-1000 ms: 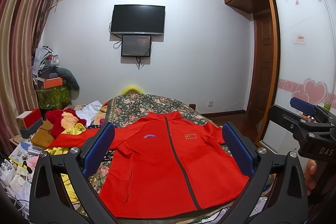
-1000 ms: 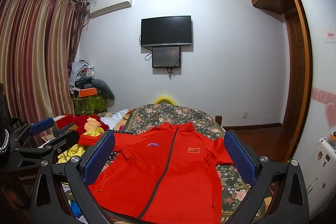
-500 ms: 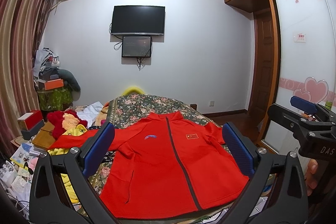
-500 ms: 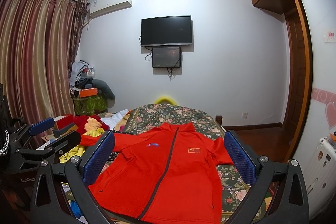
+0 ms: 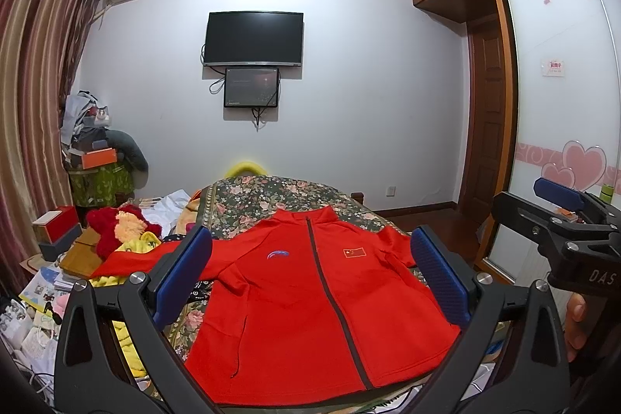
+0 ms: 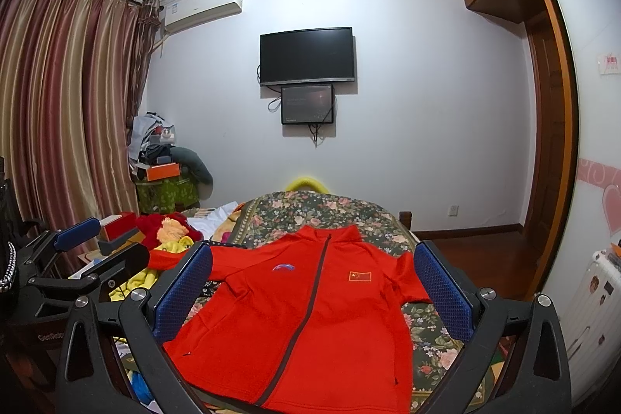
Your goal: Fold large clothes
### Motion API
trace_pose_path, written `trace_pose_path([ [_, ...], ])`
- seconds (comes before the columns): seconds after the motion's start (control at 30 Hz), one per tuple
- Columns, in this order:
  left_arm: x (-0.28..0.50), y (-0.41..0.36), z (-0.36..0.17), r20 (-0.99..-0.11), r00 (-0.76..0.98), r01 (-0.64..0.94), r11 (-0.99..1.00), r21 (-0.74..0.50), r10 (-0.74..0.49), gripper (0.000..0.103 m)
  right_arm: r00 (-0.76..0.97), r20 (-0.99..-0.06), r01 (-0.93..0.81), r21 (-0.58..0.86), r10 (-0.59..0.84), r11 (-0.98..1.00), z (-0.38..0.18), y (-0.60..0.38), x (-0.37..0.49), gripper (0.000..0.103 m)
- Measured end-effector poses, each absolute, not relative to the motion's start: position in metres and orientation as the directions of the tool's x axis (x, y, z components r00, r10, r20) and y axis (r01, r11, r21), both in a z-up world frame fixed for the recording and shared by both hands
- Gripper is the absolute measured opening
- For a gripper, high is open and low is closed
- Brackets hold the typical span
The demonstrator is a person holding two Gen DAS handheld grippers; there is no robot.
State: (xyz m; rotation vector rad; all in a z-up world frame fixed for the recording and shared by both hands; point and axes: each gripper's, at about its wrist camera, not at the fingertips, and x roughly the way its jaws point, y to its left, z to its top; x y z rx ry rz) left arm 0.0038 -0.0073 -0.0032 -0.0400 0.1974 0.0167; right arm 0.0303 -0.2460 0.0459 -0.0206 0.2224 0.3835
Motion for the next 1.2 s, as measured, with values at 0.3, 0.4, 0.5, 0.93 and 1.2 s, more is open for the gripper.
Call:
trace_pose_path([
  [0.3, 0.005, -0.007, -0.005, -0.199, 0.98, -0.019, 0.999, -0.04, 0.011, 0.103, 0.902, -0.225, -0.373, 0.024, 0.368, 0.928, 0.054, -0.249, 0.027, 0.103],
  [0.4, 0.006, -0.005, -0.006, -0.204, 0.979, -0.019, 0.999, -0.041, 0.01, 0.103, 0.901, -0.23, -0.372, 0.025, 0.368, 0.928, 0.043, -0.242, 0.035, 0.103],
  [0.5, 0.009, -0.002, -0.008, -0.21, 0.978, -0.019, 0.999, -0.041, 0.01, 0.103, 0.9, -0.234, -0.372, 0.024, 0.367, 0.928, 0.04, -0.237, 0.037, 0.103],
  [0.93, 0.054, 0.026, -0.022, -0.265, 0.964, -0.046, 0.995, -0.084, 0.022, 0.103, 0.891, -0.257, -0.388, 0.001, 0.375, 0.922, 0.042, -0.212, 0.08, 0.103],
  [1.2, 0.12, 0.074, -0.044, -0.35, 0.934, -0.115, 0.989, -0.096, 0.074, 0.103, 0.856, -0.355, -0.404, -0.001, 0.377, 0.915, 0.018, -0.179, 0.156, 0.103],
])
